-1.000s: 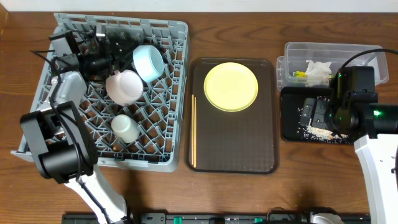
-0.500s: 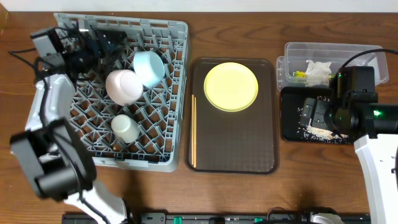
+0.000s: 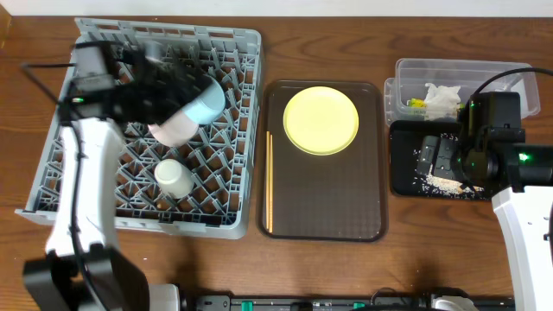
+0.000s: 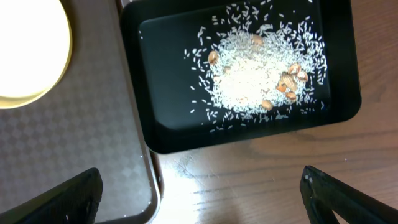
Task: Sort waste into correct bins and load items into the dishwasher
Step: 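Set the blue bowl upright in the rack and open the left gripper, then reach the left gripper to the wooden chopsticks on the tray and grasp one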
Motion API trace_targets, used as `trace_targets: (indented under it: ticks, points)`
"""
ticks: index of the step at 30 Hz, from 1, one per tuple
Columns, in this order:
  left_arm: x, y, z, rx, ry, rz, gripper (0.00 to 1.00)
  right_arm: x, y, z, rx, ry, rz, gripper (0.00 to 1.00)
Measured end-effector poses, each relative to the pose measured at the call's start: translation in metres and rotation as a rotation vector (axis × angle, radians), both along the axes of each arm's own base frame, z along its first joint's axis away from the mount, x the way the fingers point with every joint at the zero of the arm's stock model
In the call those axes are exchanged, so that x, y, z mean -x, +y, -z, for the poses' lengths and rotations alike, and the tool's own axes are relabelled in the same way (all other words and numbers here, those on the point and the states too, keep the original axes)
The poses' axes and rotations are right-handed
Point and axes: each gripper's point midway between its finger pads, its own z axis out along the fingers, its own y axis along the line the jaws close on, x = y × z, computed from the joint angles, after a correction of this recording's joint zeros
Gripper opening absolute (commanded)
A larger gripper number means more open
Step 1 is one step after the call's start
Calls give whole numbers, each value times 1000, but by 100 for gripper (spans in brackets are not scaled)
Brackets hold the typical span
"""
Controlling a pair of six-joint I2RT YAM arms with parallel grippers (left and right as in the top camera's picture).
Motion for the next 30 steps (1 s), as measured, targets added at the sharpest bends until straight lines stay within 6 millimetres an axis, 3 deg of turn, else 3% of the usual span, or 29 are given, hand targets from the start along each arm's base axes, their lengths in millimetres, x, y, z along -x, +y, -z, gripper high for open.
trace_targets:
  ticks: [4,11,20,30]
  points:
    - [39,-39,9,-199,60,103,95,0,0,0,0,1,0,99]
    - [88,-82,35,-462,155,247,95,0,0,0,0,0,0,99]
    - [113,-112,55,-630,186,213,95,0,0,0,0,1,0,99]
    - [132,-154,111,-681,222,266,95,1,0,0,0,2,0,99]
